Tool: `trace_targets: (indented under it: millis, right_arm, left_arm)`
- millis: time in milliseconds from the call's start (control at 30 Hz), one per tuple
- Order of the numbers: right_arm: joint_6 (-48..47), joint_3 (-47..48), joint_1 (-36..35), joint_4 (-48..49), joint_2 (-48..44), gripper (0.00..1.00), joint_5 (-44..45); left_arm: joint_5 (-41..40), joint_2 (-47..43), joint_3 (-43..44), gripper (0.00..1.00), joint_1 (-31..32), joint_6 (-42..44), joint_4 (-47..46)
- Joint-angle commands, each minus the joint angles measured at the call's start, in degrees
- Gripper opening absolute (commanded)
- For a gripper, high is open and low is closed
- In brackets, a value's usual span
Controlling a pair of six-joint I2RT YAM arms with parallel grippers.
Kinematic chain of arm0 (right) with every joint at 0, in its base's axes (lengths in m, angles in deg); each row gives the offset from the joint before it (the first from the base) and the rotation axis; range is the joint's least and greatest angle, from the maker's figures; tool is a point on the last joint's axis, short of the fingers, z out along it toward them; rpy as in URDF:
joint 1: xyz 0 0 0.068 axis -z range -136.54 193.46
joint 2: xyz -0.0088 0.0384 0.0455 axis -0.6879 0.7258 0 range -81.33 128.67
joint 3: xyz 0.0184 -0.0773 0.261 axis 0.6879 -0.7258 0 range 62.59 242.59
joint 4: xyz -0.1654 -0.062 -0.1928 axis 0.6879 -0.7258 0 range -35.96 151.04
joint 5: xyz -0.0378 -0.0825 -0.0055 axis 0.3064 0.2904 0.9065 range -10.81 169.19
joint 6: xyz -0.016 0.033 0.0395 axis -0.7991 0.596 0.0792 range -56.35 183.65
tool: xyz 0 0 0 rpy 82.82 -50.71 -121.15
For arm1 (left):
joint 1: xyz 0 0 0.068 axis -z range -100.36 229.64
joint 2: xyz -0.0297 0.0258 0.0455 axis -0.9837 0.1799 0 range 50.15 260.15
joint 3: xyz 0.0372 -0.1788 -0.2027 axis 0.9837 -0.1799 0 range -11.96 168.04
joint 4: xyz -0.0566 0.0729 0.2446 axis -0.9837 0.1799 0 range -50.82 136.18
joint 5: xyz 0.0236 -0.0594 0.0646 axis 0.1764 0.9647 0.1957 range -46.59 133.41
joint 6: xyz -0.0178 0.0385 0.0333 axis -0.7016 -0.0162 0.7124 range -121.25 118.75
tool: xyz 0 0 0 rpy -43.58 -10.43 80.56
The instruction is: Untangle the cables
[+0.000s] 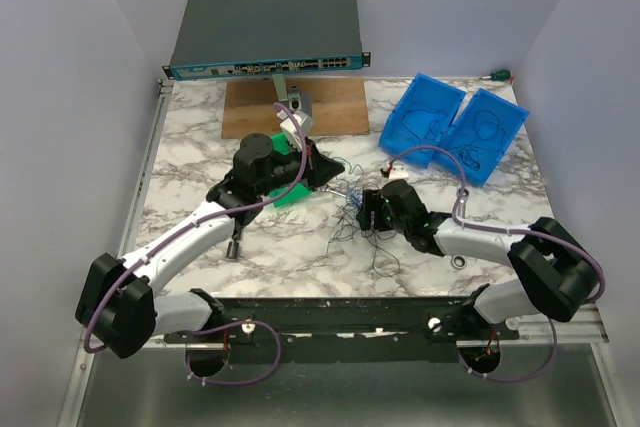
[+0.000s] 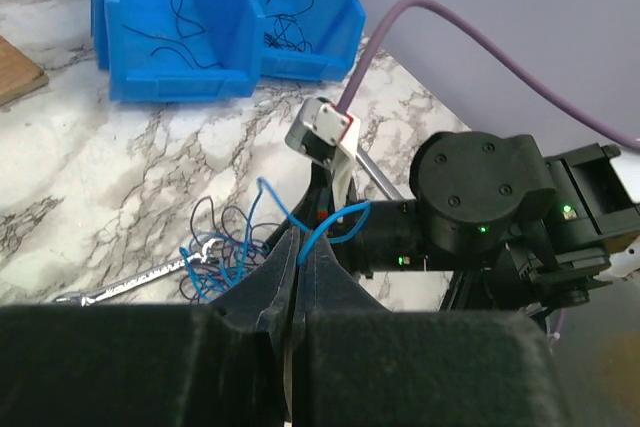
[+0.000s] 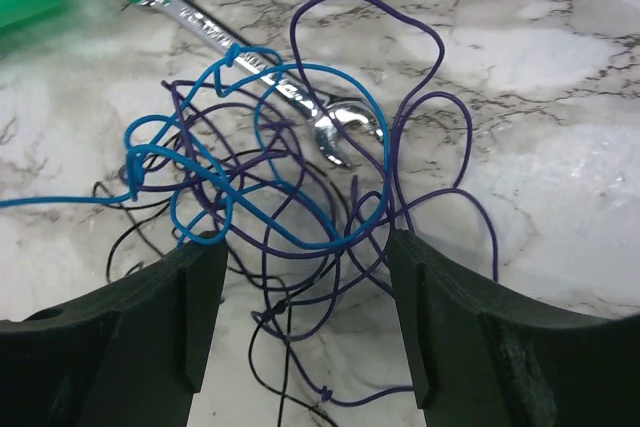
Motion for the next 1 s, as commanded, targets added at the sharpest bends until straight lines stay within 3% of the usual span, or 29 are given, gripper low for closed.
trace_targets:
  millis: [0, 233, 433, 600, 967]
  right_arm:
    - [2.22, 1.37, -0.12, 0.09, 2.49, 0.68, 10.83]
    - [6.4, -1.33, 0.22, -0.5, 1.1, 0.45, 19.3]
    - [11.4, -2.48, 1.77, -2.09, -0.03, 0.24, 22.99]
    - [14.82, -4.35, 2.23, -2.78, -3.55, 0.17, 27.91]
    - [24.1, -6.3, 2.83, -7.6, -8.64, 0.13, 38.25]
  left_arm:
    - [1.32, -5.07, -2.92, 0.0, -0.76, 0.52, -1.44]
    - [-2.24, -16.92, -3.82, 0.0, -7.58, -1.6, 8.47]
    - [-12.31, -28.54, -4.1, 0.0, -11.12, -3.81, 17.52]
    - [-24.38, -35.3, -0.51, 0.0, -12.07, -2.9, 30.12]
    - [-46.75, -42.83, 10.95, 0.0, -12.35, 6.48, 49.89]
